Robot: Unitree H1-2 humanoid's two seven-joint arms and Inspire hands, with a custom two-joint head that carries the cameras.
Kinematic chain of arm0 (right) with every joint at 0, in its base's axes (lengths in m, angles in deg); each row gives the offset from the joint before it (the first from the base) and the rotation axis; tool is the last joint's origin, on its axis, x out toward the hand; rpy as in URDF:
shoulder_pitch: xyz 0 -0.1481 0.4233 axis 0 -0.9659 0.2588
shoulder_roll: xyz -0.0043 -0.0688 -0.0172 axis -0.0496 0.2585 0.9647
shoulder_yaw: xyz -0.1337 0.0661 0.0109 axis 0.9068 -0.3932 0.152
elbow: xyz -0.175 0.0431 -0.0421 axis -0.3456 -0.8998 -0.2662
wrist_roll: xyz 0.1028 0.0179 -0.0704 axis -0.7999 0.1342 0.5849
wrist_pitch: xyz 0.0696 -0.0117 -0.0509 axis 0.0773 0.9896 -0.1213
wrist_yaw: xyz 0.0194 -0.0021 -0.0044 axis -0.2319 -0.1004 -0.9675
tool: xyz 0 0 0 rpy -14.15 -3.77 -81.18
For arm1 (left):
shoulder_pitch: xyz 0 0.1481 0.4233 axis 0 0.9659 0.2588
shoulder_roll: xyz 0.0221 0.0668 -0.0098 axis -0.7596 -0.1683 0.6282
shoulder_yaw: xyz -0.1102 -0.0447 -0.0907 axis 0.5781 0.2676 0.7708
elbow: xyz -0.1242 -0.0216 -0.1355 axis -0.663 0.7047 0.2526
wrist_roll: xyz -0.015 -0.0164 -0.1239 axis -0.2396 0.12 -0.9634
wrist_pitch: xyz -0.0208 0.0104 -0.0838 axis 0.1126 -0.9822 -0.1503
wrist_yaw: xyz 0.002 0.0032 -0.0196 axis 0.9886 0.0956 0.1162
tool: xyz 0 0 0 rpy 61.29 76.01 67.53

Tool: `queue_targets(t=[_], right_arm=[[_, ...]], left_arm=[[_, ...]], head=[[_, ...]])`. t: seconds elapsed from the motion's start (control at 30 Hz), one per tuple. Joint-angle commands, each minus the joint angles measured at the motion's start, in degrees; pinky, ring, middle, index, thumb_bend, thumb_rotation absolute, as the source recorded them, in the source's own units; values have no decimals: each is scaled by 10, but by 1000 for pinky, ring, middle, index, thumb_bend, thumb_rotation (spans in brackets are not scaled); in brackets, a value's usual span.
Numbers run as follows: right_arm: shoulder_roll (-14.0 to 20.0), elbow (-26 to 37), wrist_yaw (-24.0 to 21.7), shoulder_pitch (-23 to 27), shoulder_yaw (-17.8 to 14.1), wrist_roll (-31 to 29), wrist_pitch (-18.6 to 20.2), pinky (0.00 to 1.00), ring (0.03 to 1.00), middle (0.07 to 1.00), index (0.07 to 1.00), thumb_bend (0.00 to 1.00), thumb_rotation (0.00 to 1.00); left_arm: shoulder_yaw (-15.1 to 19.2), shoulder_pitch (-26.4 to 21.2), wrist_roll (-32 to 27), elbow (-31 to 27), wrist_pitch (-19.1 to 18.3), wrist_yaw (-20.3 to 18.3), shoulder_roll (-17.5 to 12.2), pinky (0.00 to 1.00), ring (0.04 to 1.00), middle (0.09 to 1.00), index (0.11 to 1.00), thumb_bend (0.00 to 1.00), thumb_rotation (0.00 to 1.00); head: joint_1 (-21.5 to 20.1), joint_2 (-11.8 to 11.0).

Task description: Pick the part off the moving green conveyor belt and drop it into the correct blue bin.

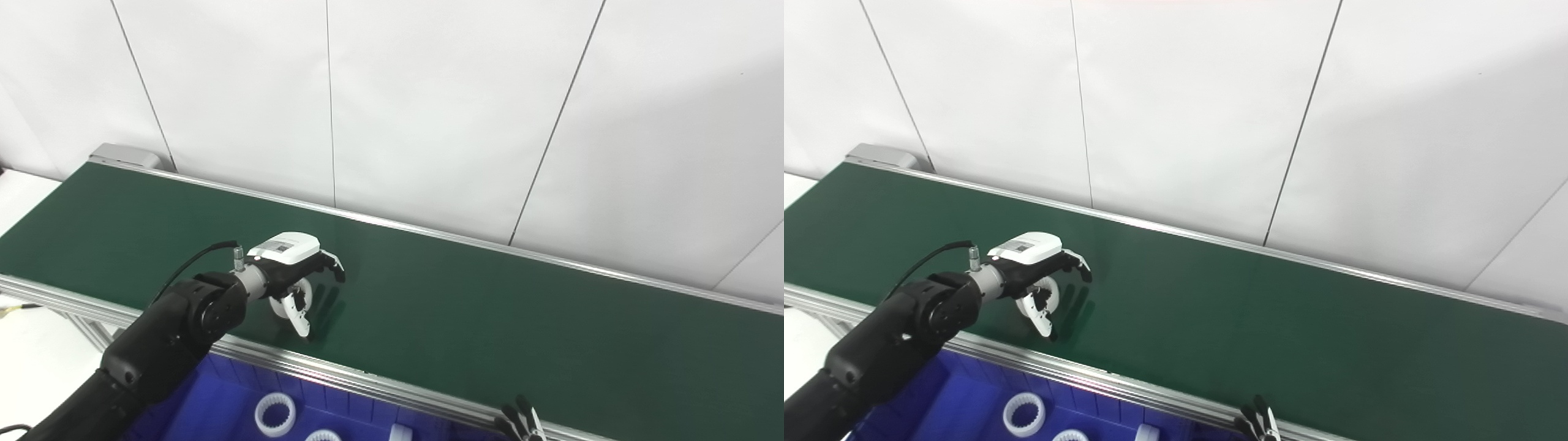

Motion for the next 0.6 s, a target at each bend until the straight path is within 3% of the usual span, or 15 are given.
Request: queue_targets(t=[0.0, 0.27, 0.57], right_arm=[[-3, 15, -2, 1, 0, -4, -29, 797, 876, 912, 973, 320, 799], [-2, 19, -3, -2, -1, -2, -28, 801, 877, 911, 976, 310, 790], [1, 22, -4, -2, 0, -2, -29, 795, 875, 911, 971, 302, 791]], left_arm=[[3, -13, 7, -5, 6, 11, -15, 724, 789, 829, 737, 902, 0], [0, -7, 17, 5, 19, 24, -12, 721, 785, 830, 728, 899, 0], [-16, -6, 38, 47, 66, 77, -10, 689, 740, 795, 700, 864, 0]], head=[[-1, 0], [-1, 2], [-2, 4]])
